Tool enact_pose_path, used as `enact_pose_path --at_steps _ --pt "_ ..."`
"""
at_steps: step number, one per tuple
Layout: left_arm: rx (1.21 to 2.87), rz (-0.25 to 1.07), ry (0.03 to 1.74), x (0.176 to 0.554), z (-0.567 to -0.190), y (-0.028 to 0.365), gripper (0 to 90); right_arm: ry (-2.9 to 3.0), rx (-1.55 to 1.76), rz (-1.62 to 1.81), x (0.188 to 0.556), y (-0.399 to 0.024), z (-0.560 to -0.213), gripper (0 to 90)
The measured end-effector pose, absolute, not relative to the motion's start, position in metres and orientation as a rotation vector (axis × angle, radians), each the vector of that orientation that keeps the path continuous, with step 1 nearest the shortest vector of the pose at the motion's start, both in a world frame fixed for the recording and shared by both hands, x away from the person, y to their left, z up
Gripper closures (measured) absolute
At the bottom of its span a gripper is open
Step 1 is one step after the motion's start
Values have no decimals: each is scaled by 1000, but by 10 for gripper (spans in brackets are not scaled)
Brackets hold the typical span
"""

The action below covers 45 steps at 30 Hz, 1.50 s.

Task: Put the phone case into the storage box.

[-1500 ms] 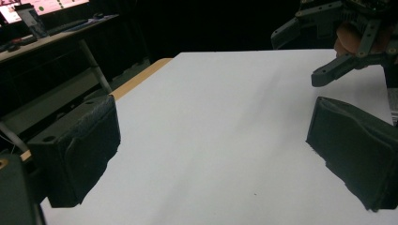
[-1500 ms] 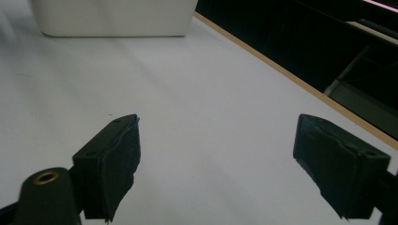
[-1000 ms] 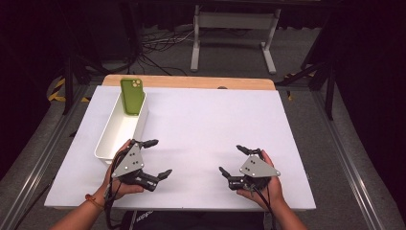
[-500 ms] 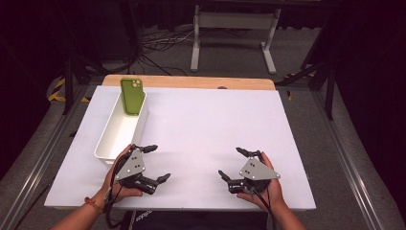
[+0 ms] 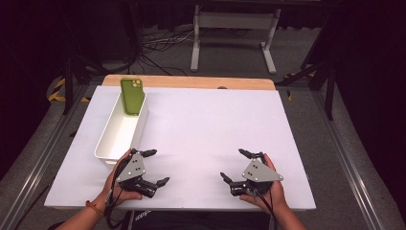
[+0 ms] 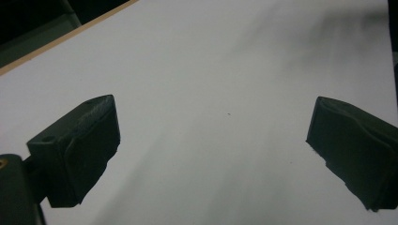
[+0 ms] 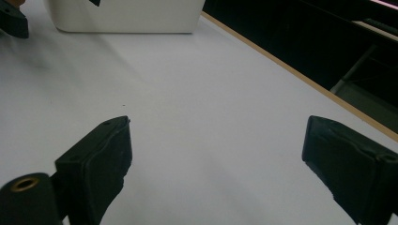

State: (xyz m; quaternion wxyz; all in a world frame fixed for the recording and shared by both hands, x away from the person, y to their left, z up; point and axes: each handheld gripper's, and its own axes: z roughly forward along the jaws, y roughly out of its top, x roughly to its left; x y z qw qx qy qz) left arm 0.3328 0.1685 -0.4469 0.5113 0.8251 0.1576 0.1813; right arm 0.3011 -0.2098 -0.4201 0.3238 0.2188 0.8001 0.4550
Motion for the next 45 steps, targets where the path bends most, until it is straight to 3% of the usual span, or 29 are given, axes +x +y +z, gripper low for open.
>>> enact_pose_path --at_steps 45 --pt "1993 398 325 326 -447 165 32 2142 569 1143 301 -202 -426 70"
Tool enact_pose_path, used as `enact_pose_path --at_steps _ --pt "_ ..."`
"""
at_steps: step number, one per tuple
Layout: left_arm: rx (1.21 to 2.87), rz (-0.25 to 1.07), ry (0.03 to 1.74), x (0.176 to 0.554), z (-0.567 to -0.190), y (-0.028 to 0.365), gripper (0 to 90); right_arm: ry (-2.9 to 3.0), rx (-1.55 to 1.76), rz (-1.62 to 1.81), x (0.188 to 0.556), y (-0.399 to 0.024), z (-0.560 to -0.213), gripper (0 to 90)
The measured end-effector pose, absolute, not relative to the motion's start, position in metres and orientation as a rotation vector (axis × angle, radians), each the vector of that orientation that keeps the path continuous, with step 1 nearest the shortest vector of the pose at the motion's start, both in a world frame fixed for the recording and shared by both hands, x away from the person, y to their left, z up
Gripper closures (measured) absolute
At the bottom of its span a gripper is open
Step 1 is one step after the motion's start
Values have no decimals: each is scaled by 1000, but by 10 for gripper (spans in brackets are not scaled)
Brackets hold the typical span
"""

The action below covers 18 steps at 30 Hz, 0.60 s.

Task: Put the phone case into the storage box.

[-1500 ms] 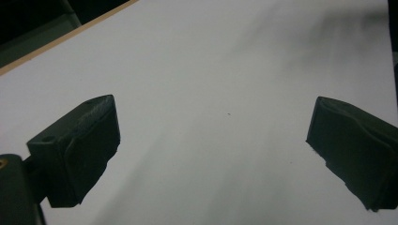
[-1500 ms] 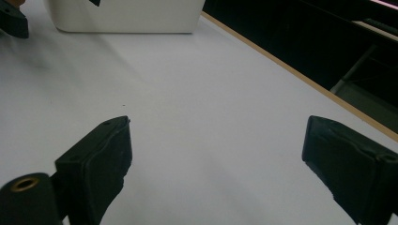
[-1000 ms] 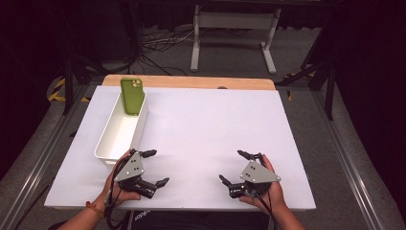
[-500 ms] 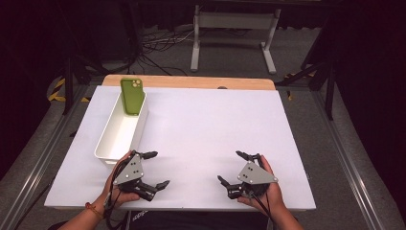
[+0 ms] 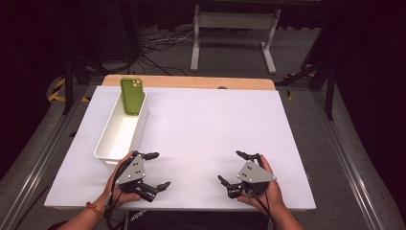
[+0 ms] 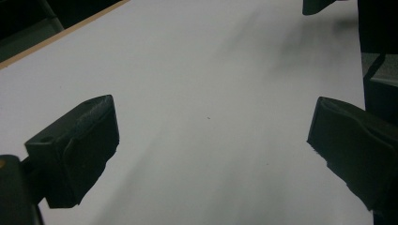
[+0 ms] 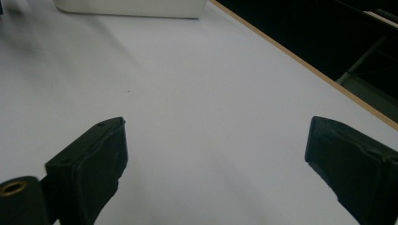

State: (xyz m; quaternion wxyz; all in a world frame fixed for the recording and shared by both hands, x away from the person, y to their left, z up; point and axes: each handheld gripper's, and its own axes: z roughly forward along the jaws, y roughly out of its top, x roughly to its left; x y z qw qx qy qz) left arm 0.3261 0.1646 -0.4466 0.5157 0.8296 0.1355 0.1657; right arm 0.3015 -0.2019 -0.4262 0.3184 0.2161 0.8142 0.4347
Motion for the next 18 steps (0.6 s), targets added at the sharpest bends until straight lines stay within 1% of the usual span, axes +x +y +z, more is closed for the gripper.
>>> enact_pose_path --at_steps 12,18 --pt "2000 386 323 327 -447 163 34 2138 581 1145 303 -204 -426 71" --pt "2000 402 313 327 -446 163 35 2135 580 1145 303 -204 -425 71"
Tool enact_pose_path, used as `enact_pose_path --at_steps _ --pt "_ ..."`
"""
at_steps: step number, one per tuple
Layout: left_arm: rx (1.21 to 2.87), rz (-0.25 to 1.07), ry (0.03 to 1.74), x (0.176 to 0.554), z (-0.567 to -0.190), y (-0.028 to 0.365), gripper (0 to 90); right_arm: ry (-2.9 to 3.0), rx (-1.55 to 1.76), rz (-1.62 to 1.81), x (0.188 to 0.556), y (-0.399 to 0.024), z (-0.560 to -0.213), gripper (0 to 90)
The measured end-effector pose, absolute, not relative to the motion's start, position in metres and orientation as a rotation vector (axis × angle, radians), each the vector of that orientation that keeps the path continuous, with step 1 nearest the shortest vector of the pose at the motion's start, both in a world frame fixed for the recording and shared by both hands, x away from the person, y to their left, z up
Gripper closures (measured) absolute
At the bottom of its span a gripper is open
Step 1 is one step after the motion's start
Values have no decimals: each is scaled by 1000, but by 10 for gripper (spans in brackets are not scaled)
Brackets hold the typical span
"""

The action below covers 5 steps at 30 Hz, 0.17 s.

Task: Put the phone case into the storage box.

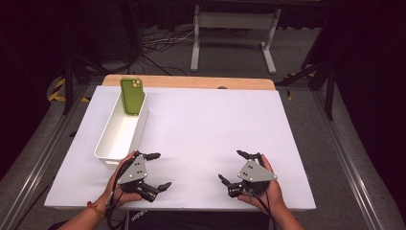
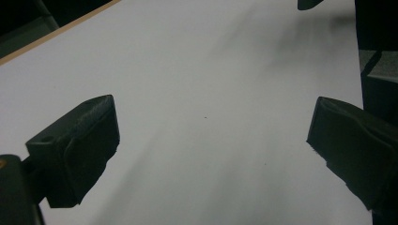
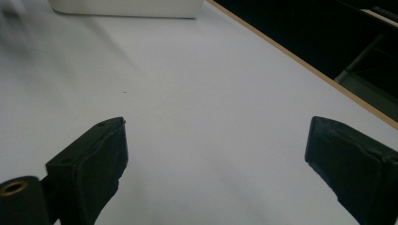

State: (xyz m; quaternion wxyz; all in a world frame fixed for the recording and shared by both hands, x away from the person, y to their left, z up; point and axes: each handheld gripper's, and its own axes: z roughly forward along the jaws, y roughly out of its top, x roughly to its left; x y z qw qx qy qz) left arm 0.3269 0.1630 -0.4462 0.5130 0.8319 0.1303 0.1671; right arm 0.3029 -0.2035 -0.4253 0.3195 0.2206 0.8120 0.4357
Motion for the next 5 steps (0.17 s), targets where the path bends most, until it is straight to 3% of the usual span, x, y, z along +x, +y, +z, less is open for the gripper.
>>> enact_pose_path --at_steps 5 --pt "1990 411 316 326 -444 164 35 2125 579 1158 302 -204 -424 71"
